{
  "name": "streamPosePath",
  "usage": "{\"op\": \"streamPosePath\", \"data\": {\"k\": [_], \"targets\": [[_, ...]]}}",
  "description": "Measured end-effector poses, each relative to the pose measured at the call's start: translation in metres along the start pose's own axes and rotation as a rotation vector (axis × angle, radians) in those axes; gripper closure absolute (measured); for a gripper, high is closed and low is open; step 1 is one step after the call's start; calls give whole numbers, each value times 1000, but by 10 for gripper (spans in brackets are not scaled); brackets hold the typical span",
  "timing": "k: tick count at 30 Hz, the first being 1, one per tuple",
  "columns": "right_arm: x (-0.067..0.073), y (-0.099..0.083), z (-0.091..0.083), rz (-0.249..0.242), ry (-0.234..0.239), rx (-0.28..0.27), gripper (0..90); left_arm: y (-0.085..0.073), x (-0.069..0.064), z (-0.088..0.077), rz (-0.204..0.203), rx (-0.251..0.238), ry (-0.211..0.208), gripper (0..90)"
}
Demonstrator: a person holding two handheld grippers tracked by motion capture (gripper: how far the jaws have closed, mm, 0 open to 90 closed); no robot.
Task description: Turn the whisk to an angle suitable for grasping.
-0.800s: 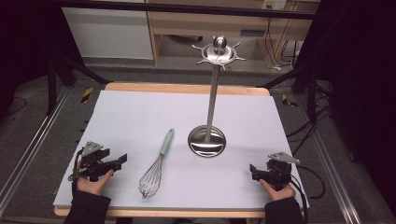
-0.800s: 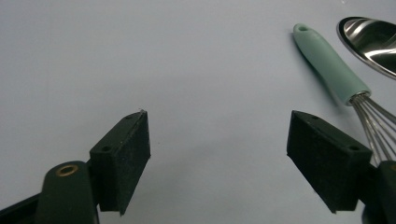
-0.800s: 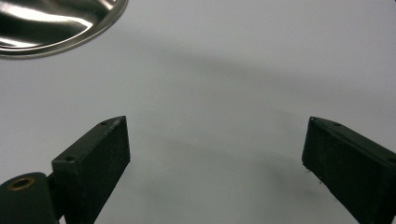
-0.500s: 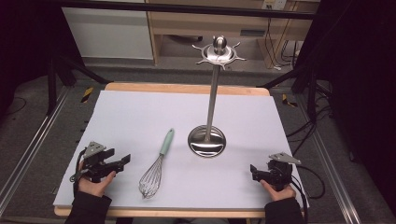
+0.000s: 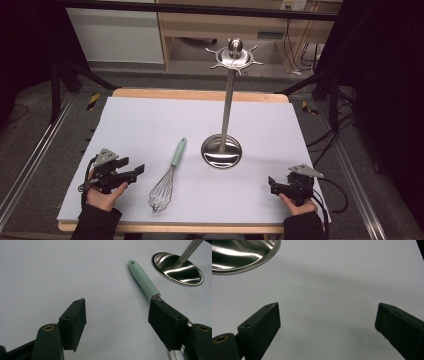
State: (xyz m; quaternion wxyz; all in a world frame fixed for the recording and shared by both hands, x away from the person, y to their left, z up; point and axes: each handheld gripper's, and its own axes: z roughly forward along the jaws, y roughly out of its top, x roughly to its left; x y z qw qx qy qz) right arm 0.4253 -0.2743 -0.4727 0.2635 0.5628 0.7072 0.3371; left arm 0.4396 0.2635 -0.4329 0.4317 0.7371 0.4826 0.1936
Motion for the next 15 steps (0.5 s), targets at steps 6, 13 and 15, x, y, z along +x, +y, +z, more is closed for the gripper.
{"op": "streamPosePath", "data": {"k": [6, 13, 15], "targets": [[1, 0, 0, -7, -3, 2, 71, 11, -8, -1, 19, -7, -24, 304], [1, 0, 0, -4, -3, 2, 71, 17, -16, 0, 38, -9, -27, 312], [1, 0, -1, -3, -2, 1, 71, 22, -19, 0, 38, -12, -29, 314]]}}
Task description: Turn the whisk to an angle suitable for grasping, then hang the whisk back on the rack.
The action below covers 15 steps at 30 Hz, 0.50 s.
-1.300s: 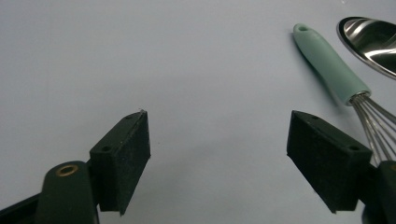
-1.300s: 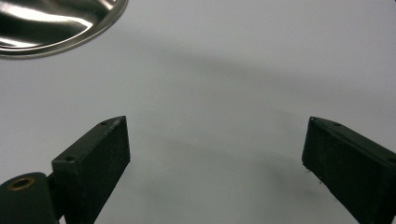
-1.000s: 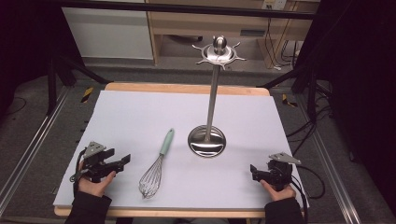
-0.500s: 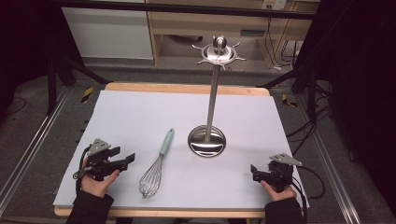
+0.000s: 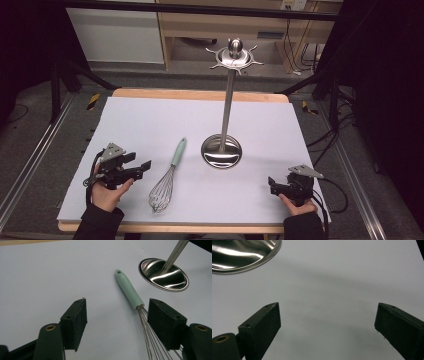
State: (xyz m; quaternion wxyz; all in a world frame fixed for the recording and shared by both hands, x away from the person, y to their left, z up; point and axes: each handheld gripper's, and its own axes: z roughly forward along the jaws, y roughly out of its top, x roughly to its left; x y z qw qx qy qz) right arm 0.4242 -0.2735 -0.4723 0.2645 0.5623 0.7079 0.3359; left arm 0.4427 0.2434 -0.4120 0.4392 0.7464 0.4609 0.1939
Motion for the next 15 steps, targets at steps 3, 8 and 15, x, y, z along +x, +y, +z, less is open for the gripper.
{"op": "streamPosePath", "data": {"k": [3, 8, 15], "targets": [[0, 0, -1, 4, 2, -2, 71, 6, -4, -1, 7, -10, -10, 313], [0, 1, -1, 5, 2, -4, 71, 13, -8, 2, 13, -11, -25, 311], [0, 0, -2, 4, 2, -8, 73, 28, -17, 10, 31, -14, -43, 320]]}}
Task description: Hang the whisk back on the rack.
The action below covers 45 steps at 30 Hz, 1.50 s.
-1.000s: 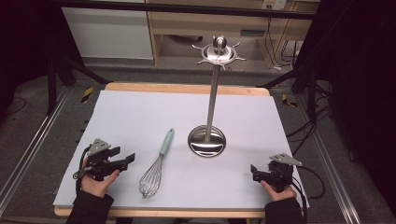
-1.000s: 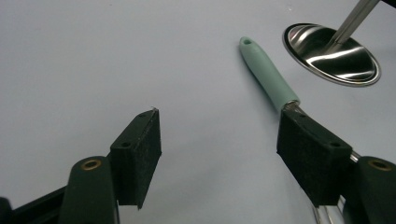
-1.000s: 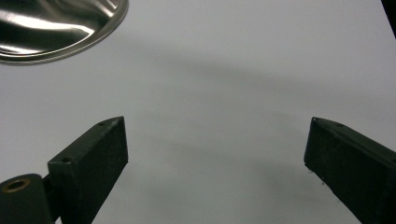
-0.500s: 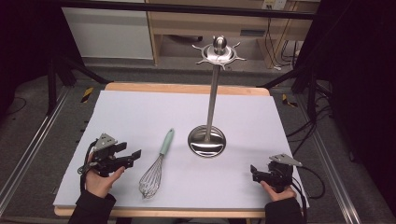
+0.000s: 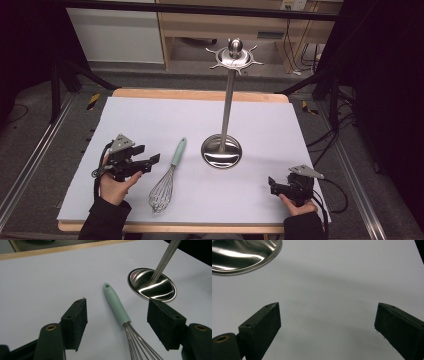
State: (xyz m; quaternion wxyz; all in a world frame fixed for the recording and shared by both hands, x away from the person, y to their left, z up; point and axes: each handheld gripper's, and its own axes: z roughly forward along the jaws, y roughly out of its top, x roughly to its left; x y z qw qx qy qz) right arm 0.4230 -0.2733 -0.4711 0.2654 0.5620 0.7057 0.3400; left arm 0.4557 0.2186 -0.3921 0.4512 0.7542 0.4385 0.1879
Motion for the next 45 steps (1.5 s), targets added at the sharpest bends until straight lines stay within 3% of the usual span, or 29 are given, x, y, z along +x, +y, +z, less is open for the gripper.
{"op": "streamPosePath", "data": {"k": [16, 26, 33, 45], "targets": [[2, 0, 1, -22, 4, 1, 74, 17, -18, 32, 20, 71, -39, 317], [2, 0, 2, -23, 7, 3, 75, 20, -20, 43, 29, 101, -38, 313], [2, 0, 2, -23, 11, 8, 75, 20, -22, 52, 30, 147, -37, 322], [4, 0, 3, -22, 10, 16, 76, 14, -27, 67, 78, 270, -16, 351]]}}
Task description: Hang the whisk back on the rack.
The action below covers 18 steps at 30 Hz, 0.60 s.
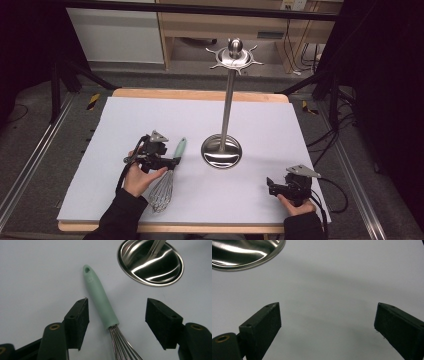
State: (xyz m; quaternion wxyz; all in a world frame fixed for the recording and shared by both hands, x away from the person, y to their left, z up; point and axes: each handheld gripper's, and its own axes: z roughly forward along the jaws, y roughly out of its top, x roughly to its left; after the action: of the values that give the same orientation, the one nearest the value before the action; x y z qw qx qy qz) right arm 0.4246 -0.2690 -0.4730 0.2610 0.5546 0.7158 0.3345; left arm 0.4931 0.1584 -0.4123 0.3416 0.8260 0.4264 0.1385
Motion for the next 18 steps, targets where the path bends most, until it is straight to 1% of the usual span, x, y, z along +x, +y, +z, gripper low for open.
{"op": "streamPosePath", "data": {"k": [1, 2, 3, 4, 5, 7, 11, 12, 14, 18], "targets": [[0, 0, 0, -2, 0, -2, 76, 0, 1, 3, -1, 17, -1, 360], [0, 0, 0, -2, 0, -2, 76, 0, 1, 3, -1, 17, -1, 366], [0, 0, 0, 1, -1, 0, 76, 0, 2, 4, -12, 30, -4, 373], [0, 0, 0, 0, -2, 3, 76, 0, 2, 4, -12, 30, -4, 381], [0, 0, 1, -3, -4, 3, 76, 0, 2, 6, -19, 40, -4, 389], [0, 0, 0, -1, -1, 3, 76, 0, 2, 8, -19, 47, -3, 402], [0, 0, 0, 1, 1, 1, 76, 1, 1, 13, -16, 79, 6, 416], [-1, 0, 1, -7, 0, 1, 76, 2, 1, 14, -17, 85, 5, 426], [-1, 0, 1, -7, -1, 2, 76, 2, 2, 18, -19, 107, 1, 438], [-1, 0, 1, -4, 4, 2, 76, 3, 1, 22, -18, 126, 3, 457]]}}
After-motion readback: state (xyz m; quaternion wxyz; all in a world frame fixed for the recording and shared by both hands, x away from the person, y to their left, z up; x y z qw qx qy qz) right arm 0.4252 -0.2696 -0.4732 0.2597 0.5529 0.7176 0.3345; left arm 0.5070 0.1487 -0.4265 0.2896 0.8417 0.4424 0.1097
